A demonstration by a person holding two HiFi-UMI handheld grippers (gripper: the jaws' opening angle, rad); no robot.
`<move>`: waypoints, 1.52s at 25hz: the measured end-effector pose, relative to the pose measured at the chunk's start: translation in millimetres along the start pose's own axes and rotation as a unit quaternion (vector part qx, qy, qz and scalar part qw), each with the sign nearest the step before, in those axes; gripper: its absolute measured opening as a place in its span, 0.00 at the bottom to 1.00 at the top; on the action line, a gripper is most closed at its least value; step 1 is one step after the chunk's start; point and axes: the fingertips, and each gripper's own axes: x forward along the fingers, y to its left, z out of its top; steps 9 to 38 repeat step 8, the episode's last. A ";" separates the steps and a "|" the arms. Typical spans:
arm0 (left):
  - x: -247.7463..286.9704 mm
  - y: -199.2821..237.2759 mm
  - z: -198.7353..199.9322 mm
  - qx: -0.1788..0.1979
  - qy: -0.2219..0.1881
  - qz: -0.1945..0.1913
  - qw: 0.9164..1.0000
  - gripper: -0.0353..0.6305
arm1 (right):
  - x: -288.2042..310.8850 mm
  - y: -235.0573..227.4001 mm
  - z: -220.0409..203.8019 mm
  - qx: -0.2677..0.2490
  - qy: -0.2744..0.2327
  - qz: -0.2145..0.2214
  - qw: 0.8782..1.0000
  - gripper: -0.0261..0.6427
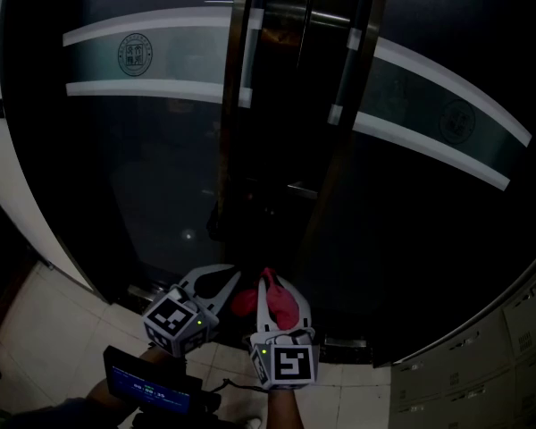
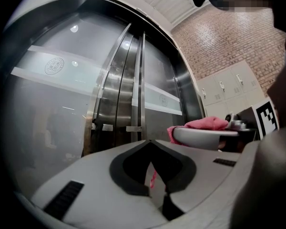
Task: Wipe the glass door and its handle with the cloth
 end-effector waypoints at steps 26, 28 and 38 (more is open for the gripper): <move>0.6 1.3 0.5 -0.001 0.002 -0.001 1.000 0.08 | 1.7 11.6 -0.2 0.023 0.035 0.013 0.999 0.11; 0.6 1.3 0.5 -0.001 0.002 -0.001 1.000 0.08 | 1.7 11.6 -0.2 0.023 0.035 0.013 0.999 0.11; 0.6 1.3 0.5 -0.001 0.002 -0.001 1.000 0.08 | 1.7 11.6 -0.2 0.023 0.035 0.013 0.999 0.11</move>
